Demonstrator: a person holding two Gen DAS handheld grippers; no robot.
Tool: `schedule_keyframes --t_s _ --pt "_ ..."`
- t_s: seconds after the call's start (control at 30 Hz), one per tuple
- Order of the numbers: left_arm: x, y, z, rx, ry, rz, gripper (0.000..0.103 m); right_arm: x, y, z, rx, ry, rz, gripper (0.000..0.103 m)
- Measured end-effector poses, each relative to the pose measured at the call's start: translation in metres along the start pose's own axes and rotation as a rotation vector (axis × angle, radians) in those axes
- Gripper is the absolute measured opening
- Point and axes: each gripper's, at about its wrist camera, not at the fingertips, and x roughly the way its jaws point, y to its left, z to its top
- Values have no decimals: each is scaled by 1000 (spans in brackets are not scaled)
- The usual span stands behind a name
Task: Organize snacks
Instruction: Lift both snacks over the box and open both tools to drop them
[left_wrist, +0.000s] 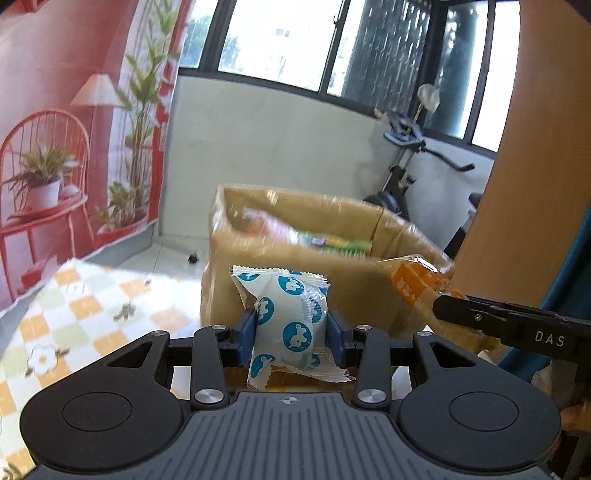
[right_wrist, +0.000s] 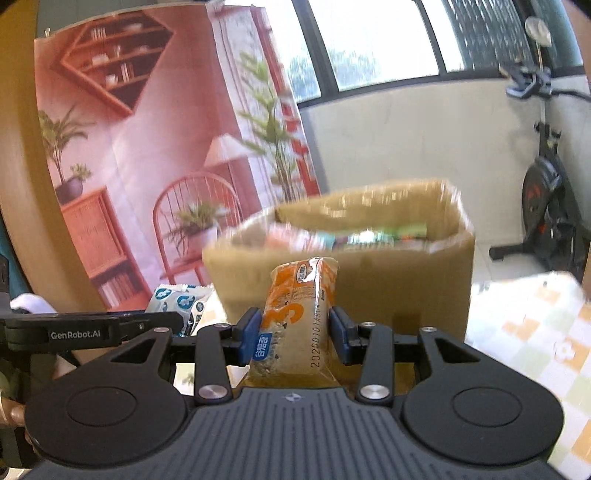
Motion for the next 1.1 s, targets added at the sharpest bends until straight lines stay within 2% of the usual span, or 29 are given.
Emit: schedule_keyframes --t_s 0.23,0.47,0.73,1.1 --pt "14 -9 32 21 -53 -19 43 8 -16 33 -3 -64 -29 43" --pt "43 -18 55 36 -62 -36 43 27 -35 57 -21 -94 -67 43" --pt "79 -28 71 59 -43 -48 43 64 -59 73 -30 -90 -93 43" --pt "117 -28 74 77 21 -53 43 101 -83 73 -21 -48 -118 43"
